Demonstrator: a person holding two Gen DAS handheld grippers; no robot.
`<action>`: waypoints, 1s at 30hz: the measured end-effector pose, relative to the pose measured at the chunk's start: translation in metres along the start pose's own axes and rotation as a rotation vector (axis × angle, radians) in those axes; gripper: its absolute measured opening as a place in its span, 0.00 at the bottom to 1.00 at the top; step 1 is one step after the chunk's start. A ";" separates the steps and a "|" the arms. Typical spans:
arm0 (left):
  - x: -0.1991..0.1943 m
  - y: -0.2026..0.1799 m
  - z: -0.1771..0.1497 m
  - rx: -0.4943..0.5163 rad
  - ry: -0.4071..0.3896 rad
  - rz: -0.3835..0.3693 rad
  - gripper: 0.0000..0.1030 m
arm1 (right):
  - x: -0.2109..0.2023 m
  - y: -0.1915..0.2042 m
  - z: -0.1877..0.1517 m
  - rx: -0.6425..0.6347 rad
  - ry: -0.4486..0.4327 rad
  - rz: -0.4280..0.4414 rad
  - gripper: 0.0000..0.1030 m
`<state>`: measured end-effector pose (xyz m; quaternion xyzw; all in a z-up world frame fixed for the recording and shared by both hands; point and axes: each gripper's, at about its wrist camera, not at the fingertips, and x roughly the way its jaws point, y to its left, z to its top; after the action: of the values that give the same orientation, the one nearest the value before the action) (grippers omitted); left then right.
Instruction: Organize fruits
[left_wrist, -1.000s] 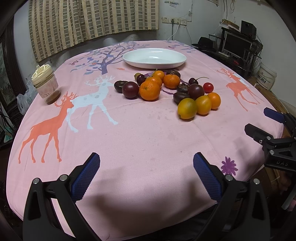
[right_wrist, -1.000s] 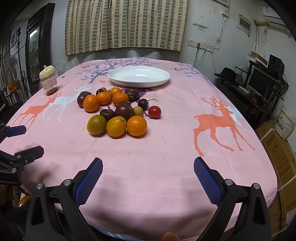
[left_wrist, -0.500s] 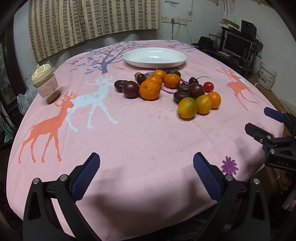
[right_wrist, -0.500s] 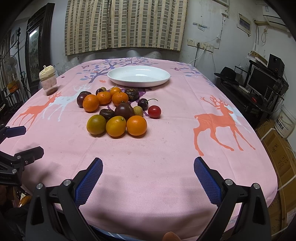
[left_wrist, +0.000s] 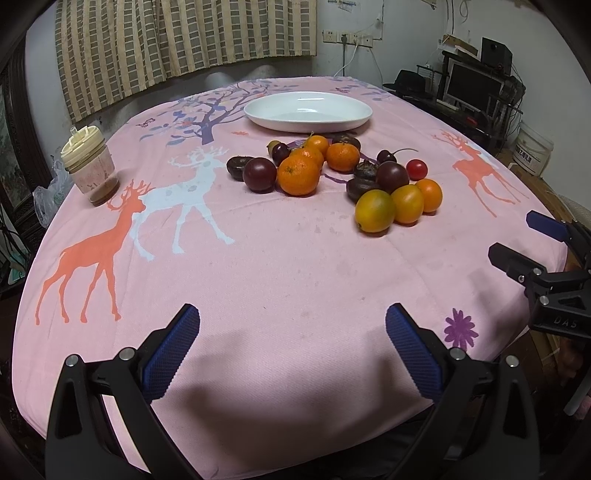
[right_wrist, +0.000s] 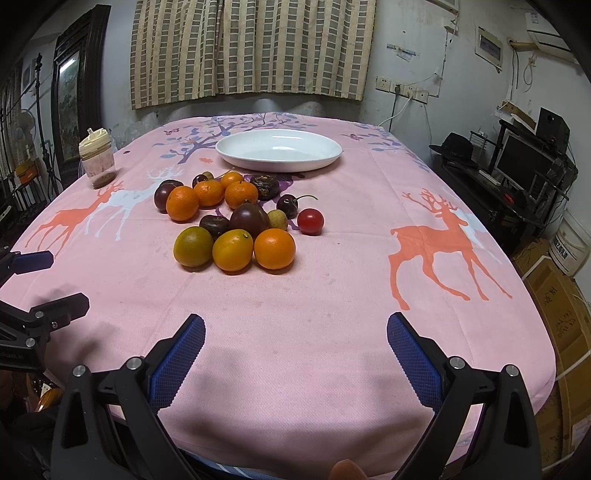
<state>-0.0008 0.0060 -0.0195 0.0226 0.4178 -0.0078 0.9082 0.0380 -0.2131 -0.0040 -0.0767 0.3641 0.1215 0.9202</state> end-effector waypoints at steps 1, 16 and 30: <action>0.001 0.001 -0.001 -0.001 0.001 -0.001 0.96 | 0.001 -0.001 0.000 0.004 0.000 0.014 0.96; 0.024 0.020 -0.006 -0.022 -0.012 -0.085 0.96 | 0.067 -0.033 0.022 0.178 0.111 0.207 0.52; 0.042 0.022 0.016 -0.002 0.000 -0.182 0.96 | 0.105 -0.010 0.061 0.005 0.157 0.222 0.46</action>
<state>0.0392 0.0270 -0.0408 -0.0164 0.4182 -0.0900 0.9037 0.1545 -0.1913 -0.0316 -0.0430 0.4414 0.2152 0.8701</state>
